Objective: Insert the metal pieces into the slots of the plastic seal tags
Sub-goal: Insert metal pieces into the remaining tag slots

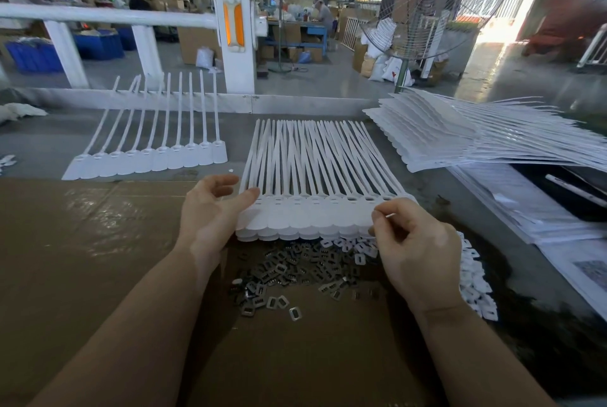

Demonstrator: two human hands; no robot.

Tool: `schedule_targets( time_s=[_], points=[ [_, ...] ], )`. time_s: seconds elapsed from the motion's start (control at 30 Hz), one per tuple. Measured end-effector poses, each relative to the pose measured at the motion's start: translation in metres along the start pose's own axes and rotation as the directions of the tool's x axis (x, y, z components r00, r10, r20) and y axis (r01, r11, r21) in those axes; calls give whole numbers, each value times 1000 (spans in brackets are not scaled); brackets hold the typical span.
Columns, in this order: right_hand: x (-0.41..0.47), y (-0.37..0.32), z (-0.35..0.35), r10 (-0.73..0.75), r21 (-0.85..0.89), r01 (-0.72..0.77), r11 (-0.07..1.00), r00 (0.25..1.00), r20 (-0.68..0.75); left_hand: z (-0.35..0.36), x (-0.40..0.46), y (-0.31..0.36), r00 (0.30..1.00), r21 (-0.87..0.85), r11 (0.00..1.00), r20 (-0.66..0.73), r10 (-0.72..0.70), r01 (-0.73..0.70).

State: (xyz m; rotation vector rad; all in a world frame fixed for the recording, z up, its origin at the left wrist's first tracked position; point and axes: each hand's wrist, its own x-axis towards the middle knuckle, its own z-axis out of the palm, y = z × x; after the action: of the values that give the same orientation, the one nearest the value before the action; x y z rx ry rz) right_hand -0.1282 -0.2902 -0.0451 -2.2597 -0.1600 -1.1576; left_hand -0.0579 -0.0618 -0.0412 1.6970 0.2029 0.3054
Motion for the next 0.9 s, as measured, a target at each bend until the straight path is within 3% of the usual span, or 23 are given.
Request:
schedule_targets(
  time_s=[0.23,0.53,0.9],
  points=[
    [0,1,1,20,-7,-19,1000,1000,5,-4,5,-2,989,-98,993,135,-59,72],
    [0,-1,0,39,-21,-38,999,999,37,-4,-3,3,991,-57,993,88,106,-101],
    [1,-1,-1,47,-18,-46,999,997,61,-4,3,-1,989,-136,990,144,-19,39]
  ],
)
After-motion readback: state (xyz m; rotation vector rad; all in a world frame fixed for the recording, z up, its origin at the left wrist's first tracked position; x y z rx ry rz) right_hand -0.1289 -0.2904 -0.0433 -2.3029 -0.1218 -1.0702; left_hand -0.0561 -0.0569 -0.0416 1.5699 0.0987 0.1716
